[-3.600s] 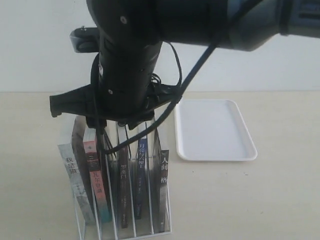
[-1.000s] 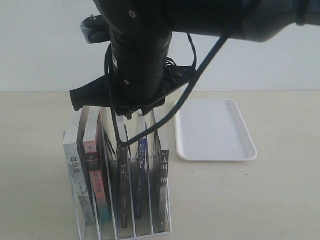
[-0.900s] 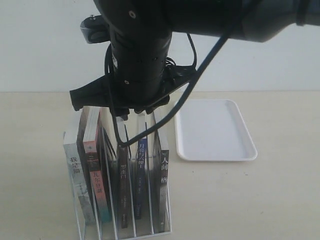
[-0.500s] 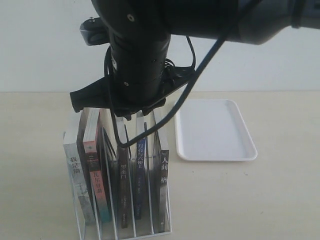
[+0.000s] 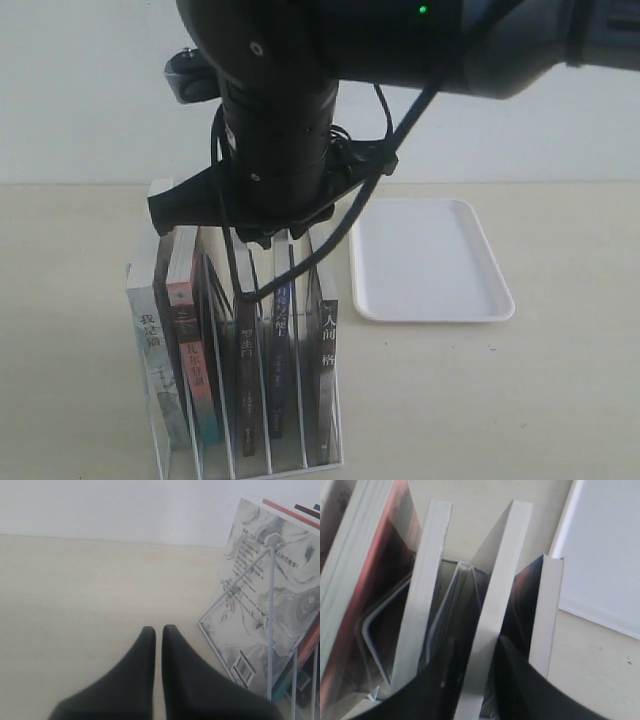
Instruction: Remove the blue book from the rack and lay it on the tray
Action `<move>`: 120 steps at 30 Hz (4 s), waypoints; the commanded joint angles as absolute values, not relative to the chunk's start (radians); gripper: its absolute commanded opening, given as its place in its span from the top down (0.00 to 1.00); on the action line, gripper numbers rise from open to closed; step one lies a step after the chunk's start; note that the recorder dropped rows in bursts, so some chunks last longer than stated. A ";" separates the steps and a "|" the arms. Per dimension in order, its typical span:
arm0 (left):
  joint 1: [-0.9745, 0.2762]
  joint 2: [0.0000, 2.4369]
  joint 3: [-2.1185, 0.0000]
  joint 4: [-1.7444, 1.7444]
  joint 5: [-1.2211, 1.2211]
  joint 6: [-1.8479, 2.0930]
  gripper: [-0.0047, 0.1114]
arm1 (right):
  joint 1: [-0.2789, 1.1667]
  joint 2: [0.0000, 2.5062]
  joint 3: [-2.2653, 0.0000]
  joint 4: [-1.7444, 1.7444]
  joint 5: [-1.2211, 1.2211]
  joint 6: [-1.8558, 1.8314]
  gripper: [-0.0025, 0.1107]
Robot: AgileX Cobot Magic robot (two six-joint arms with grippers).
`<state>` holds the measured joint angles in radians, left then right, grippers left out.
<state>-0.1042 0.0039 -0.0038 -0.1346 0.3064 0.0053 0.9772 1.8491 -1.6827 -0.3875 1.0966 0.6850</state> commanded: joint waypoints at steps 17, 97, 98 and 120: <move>-0.103 0.000 0.000 -0.131 0.305 0.009 0.92 | 0.975 1.869 -1.687 -0.401 1.099 0.682 0.83; -0.103 0.000 0.000 -0.131 0.305 0.009 0.92 | 0.358 1.400 -0.983 -0.980 -0.008 0.042 0.98; -0.103 0.000 0.000 -0.131 0.305 0.009 0.92 | 0.347 1.432 -0.983 -0.980 -0.020 0.033 0.98; -0.103 0.000 0.000 -0.131 0.305 0.009 0.92 | 0.318 1.773 -1.101 -0.984 -0.194 -0.269 0.98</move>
